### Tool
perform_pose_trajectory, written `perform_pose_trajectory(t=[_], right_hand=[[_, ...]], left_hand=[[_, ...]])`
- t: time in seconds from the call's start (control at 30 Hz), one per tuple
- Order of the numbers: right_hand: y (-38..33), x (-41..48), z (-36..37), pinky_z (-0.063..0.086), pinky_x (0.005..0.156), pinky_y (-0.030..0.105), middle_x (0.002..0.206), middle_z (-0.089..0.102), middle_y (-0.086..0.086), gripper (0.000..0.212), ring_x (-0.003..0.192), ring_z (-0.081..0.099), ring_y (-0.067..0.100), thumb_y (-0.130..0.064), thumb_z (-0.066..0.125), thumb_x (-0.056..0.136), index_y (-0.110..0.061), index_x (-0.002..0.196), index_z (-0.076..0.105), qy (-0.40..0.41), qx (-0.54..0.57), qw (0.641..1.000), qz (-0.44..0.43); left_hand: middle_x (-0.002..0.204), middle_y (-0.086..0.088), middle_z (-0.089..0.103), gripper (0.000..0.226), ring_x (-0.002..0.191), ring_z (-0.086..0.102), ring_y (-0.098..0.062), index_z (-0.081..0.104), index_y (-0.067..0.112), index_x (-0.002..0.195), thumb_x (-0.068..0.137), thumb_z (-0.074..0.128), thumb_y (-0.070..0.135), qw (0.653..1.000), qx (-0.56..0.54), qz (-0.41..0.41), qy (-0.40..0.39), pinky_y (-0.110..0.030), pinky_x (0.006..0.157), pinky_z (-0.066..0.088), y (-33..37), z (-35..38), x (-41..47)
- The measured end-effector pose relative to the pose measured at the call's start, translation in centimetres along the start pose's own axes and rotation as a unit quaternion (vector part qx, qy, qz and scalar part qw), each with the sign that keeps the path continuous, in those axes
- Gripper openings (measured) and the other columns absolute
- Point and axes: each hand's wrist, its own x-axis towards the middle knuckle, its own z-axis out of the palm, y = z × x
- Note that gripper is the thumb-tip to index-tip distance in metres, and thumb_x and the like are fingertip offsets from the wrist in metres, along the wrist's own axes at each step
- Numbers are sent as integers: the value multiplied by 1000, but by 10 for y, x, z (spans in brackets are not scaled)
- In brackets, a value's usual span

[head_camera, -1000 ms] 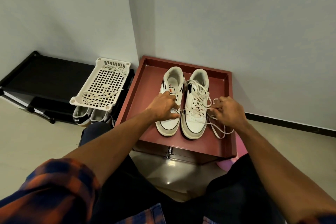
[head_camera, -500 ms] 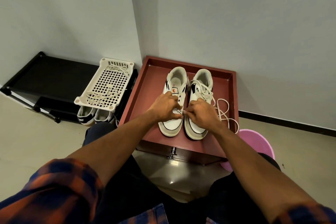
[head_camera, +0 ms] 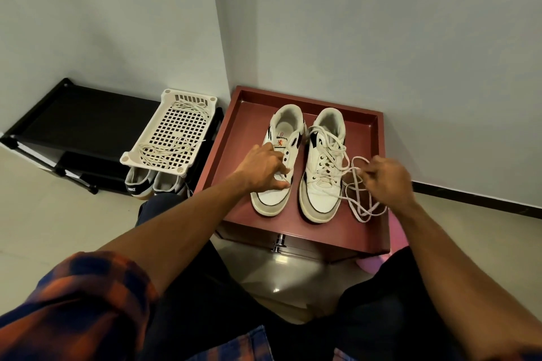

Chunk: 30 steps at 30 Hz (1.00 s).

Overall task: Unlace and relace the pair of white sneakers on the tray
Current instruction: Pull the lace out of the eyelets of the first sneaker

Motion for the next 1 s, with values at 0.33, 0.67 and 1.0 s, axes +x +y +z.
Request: perform_pose_trajectory(t=[0.33,0.67,1.0], right_hand=[[-43,7,-8,50,68,33,89,70,5,9,85,65,30,-23,68,89,-20,94,75,-114,-59,985,114],[-18,22,19,35,118,48,159,20,14,100,149,25,40,-33,73,73,-33,158,21,-353,28,925,140],[-13,7,21,42,111,42,159,29,11,82,140,43,34,-54,60,87,-24,157,31,-402,20,909,111]], left_hand=[[99,7,65,45,100,52,-18,72,31,115,82,64,61,998,-28,-11,49,-34,78,36,2,2,-5],[125,-7,57,66,115,50,-24,55,17,139,81,70,45,970,-203,-4,135,-38,97,45,56,25,3],[156,-3,33,88,141,29,-22,42,18,150,75,77,48,967,-243,-32,70,-38,112,36,76,47,19]])
